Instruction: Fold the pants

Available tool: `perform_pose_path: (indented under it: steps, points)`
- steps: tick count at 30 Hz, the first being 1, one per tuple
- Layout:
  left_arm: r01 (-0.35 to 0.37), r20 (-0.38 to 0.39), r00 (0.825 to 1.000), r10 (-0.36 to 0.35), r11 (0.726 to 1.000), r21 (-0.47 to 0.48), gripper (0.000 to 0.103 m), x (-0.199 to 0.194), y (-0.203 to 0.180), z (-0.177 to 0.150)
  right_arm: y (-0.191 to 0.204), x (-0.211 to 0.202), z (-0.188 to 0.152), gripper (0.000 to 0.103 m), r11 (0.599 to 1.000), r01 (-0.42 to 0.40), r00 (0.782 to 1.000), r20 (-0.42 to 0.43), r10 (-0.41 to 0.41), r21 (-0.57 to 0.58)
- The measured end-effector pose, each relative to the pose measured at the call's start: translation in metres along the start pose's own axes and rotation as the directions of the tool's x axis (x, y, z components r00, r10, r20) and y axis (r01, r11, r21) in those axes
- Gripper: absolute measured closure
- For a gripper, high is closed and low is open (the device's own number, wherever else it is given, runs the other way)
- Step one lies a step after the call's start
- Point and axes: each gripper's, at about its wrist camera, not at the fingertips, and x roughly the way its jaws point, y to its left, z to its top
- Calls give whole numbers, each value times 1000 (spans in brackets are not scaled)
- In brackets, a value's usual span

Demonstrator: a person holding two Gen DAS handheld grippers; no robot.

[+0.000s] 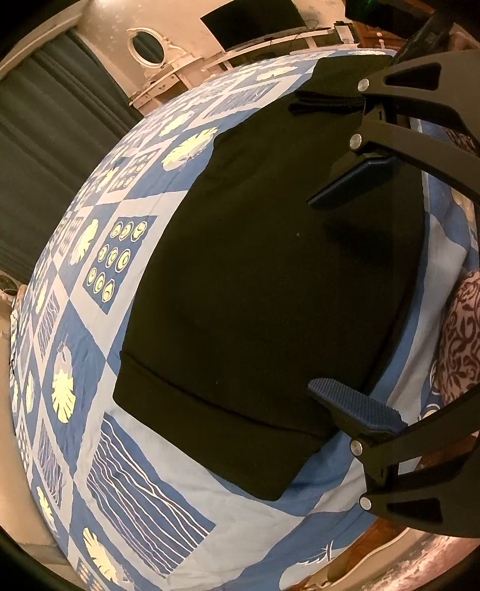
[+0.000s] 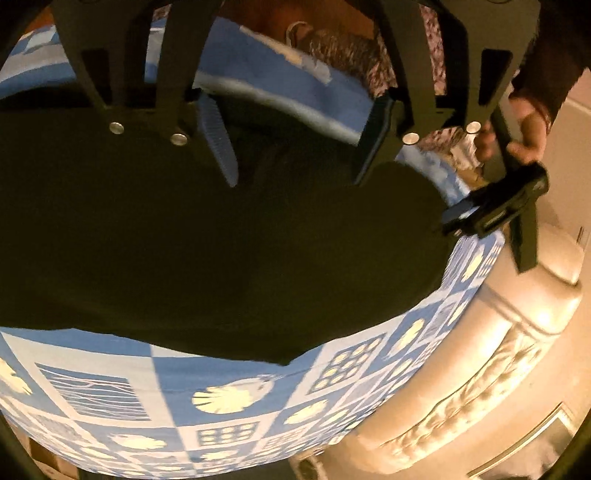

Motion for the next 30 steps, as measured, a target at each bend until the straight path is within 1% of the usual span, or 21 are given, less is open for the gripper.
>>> perform_pose_path:
  steps: [1,4,5,8,9,11,12,14,15,17,18,20,22,23,24,25,26,27,28,29,30]
  points:
    - [0,0,1000,0,1000,2,12,0,0,0,1,-4,-1,38,1000,-9,1000,-7,9,-7]
    - [-3,1,1000,3,1000,10,12,1,-2,0,-5,-27,-3,38,995,-96,995,-10,96,17]
    - [-4,1,1000,4,1000,12,12,1,-2,0,-9,-35,-3,38,993,-113,994,-3,113,29]
    - [-5,1,1000,5,1000,18,12,1,-2,-1,-37,-80,1,38,985,-152,987,66,147,86]
    - [-5,1,1000,5,1000,18,12,1,-2,-1,-52,-99,3,38,981,-156,984,105,144,114]
    - [-6,2,1000,6,1000,18,12,1,-2,-1,-85,-132,4,38,976,-138,978,177,108,169]
    - [-6,2,1000,6,1000,19,12,1,-2,-1,-112,-152,2,37,965,-130,971,227,77,228]
    - [-10,2,1000,10,1000,24,12,1,-3,-1,-160,-175,-9,37,929,-143,957,287,42,342]
    - [-12,3,1000,12,1000,27,12,1,-3,-1,-190,-181,-18,37,900,-146,953,301,18,409]
    - [-18,4,1000,18,999,34,12,1,-4,-2,-236,-179,-38,37,846,-146,957,289,-10,514]
    - [-20,4,1000,20,999,38,12,1,-4,-2,-249,-175,-47,37,825,-155,960,280,-5,543]
    - [-24,5,1000,24,999,47,12,2,-5,-2,-270,-161,-66,37,775,-208,960,275,45,597]
    - [-27,5,1000,27,998,54,12,2,-5,-2,-281,-140,-78,37,719,-306,948,271,169,624]
    - [-29,6,1000,28,998,57,12,2,-5,-2,-281,-132,-80,37,711,-326,944,258,206,623]
    - [-30,6,1000,30,998,59,12,2,-6,-2,-279,-125,-81,38,711,-345,938,250,239,614]
    - [-33,6,999,32,998,62,12,2,-6,-3,-277,-122,-81,44,720,-347,937,248,245,601]
    - [-34,7,999,34,997,65,12,3,-6,-3,-276,-121,-79,54,724,-349,937,246,249,595]
    - [-38,7,999,37,997,69,12,3,-7,-3,-275,-117,-78,70,726,-353,935,235,264,589]
    - [-40,8,999,39,997,72,12,3,-7,-4,-274,-116,-78,76,744,-316,949,210,237,588]
    - [-43,9,999,43,996,75,12,3,-8,-4,-272,-114,-78,77,768,-283,959,184,216,575]
    - [-45,9,999,45,996,77,12,3,-8,-4,-270,-113,-78,78,789,-268,963,180,201,553]
